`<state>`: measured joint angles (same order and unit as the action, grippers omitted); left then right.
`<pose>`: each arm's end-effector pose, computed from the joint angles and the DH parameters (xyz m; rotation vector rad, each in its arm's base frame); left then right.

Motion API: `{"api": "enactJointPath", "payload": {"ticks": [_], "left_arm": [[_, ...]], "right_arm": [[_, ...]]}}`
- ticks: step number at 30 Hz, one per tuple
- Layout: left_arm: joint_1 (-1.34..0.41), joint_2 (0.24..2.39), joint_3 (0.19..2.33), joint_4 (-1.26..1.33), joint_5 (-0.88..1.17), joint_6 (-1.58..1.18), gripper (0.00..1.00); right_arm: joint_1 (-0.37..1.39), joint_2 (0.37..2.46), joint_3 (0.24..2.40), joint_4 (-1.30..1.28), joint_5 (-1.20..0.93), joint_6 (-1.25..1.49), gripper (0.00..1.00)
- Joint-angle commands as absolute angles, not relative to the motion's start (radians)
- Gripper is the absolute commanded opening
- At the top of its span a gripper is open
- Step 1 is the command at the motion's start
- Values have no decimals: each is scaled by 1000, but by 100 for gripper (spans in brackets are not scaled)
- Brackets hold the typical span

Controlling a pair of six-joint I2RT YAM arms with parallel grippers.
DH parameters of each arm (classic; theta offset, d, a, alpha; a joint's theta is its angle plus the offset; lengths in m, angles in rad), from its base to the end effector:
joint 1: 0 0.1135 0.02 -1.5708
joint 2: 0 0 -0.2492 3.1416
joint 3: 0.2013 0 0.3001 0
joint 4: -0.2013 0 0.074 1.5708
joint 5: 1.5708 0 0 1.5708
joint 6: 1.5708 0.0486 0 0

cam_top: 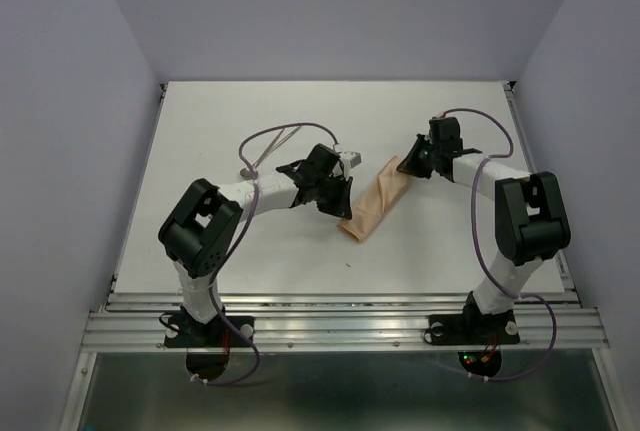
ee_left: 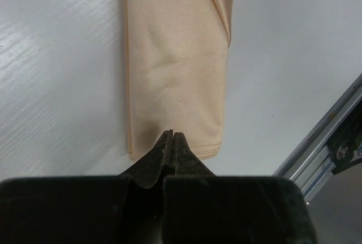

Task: Fold the napkin into a case and place the utensils inside
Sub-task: Smooth out the smaller rectangle-folded napkin at the center of the board, then move the utensils to the center of the board.

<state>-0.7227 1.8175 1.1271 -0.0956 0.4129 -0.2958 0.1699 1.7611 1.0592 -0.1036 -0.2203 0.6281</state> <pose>0.3093 -0.2987 0.1303 0.7361 2.3804 -0.9548 0.4068 0.0806 0.1266 0.4492 2.4055 0.6314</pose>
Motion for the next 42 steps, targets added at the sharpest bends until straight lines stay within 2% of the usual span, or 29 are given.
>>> {"api": "enactJointPath", "payload": {"ticks": [1, 7, 12, 21, 29, 31, 32, 34, 37, 39, 42], "left_arm": [[-719, 1756, 1180, -104, 387, -304, 0], [-718, 1837, 1200, -104, 373, -308, 0], [-716, 1855, 1198, -104, 350, -313, 0], [-650, 1763, 1273, -169, 288, -307, 0], [-578, 1743, 1307, -221, 253, -339, 0], [-560, 1746, 1325, -256, 242, -342, 7], [-551, 1749, 1334, -273, 204, -342, 16], [-522, 1758, 1370, -336, 148, -336, 27], [-473, 1778, 1422, -389, 48, -327, 34], [-447, 1795, 1452, -440, -36, -311, 43], [-413, 1864, 1582, -503, -162, -275, 49]], "right_arm": [[170, 1798, 1129, -74, -195, 630, 8], [170, 1914, 1178, -69, -149, 643, 8], [170, 1934, 1180, -60, -153, 647, 6], [179, 1804, 1157, -57, -215, 637, 8], [247, 1669, 1025, -60, -259, 624, 10], [290, 1646, 993, -52, -264, 629, 10], [305, 1625, 977, -48, -268, 630, 10], [357, 1608, 939, -44, -270, 640, 10], [411, 1583, 916, -54, -264, 644, 10], [452, 1571, 910, -64, -255, 650, 10], [462, 1556, 885, -67, -249, 658, 11]]}}
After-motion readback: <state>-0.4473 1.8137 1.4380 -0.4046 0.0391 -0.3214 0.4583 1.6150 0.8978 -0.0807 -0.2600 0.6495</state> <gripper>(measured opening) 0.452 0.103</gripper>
